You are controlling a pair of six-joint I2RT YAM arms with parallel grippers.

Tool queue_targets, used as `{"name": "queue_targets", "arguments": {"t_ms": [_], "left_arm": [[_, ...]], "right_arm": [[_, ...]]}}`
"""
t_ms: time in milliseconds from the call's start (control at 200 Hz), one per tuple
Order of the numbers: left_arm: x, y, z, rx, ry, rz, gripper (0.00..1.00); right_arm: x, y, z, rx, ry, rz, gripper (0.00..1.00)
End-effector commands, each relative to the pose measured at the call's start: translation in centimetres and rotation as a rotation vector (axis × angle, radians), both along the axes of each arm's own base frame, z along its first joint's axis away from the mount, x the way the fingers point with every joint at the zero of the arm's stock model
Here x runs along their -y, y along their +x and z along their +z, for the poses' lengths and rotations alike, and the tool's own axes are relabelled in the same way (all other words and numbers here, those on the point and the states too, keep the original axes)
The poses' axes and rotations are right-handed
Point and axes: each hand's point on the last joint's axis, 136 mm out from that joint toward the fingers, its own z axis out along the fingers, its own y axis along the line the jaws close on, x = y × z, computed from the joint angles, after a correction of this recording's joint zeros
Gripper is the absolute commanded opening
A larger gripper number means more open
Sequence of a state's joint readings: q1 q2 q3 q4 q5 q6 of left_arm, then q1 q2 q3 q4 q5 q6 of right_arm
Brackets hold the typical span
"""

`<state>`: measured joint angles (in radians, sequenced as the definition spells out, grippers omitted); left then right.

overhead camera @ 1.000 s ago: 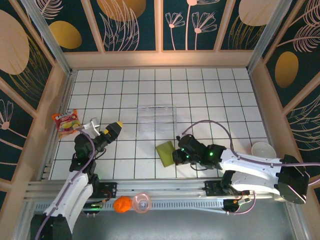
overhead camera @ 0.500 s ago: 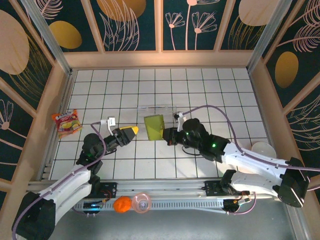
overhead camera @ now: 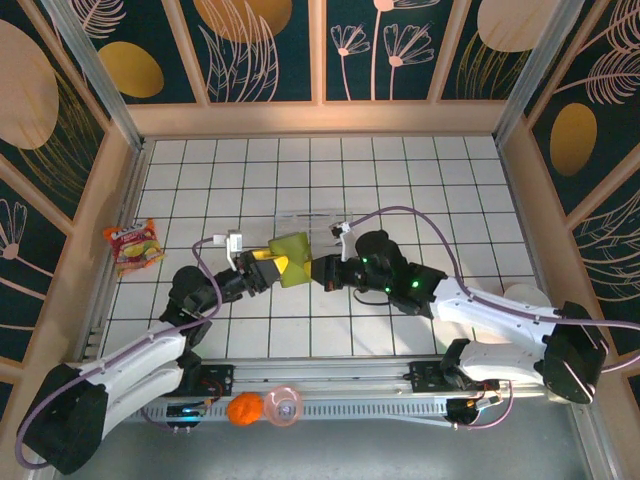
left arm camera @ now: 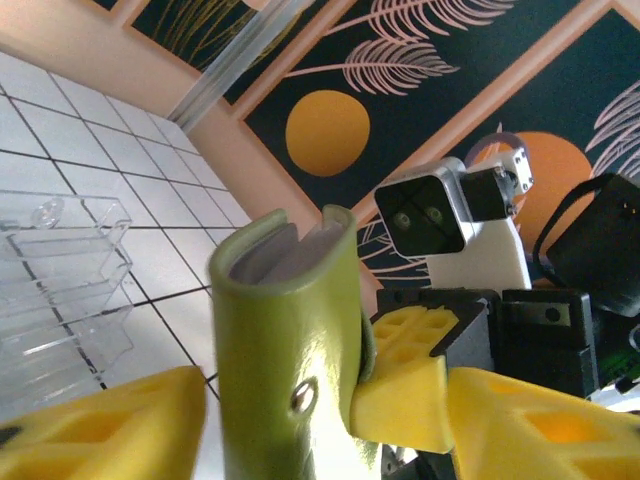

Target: Take the credit cards out of the card holder

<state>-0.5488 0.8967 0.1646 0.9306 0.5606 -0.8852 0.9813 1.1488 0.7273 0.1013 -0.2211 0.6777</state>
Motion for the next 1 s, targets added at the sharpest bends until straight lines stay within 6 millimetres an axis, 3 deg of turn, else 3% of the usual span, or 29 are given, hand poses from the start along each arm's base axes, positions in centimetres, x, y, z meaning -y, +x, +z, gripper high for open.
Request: {"name": "queue_targets", "arguments": {"t_ms": [0,180,280,345,435,595,876,996], "left_arm": [[0.9,-0.8,2.5,0.1,-0.034,-0.042,0.44],[1.4,-0.5,2.9,0.089,-0.033,-0.018,0.15],[1.7,-0.2,2.9,0.073,-0.028,0.016,0.0],[2.0,0.5,2.4,0.038,0.005,0.058,0.0],[2.5,1.2,1.8,0.002,0.048,0.108,0.0],[2.7,2.5,0.7,-0.072,0.119,0.215,0.0],[3.4,2.6,1.2,-0.079,0.129,0.233,0.0],[3.7,2.3,1.6,-0.073,0.119,0.216,0.0]], "right_arm": [[-0.7,0.8,3.0,0.066,0.07,0.009,0.0],[0.7,1.8,2.2,0.062,0.023,-0.069,0.0],[2.3,2.3,2.0,0.072,-0.011,-0.147,0.28],[3.6,2.6,2.2,0.087,-0.025,-0.203,0.5],[5.2,3.0,2.6,0.116,-0.032,-0.273,0.62],[7.0,4.0,3.0,0.192,-0.152,-0.407,0.66],[4.7,4.6,0.8,0.223,-0.308,-0.394,0.66],[5.1,5.2,-0.2,0.233,-0.351,-0.417,0.58]]}}
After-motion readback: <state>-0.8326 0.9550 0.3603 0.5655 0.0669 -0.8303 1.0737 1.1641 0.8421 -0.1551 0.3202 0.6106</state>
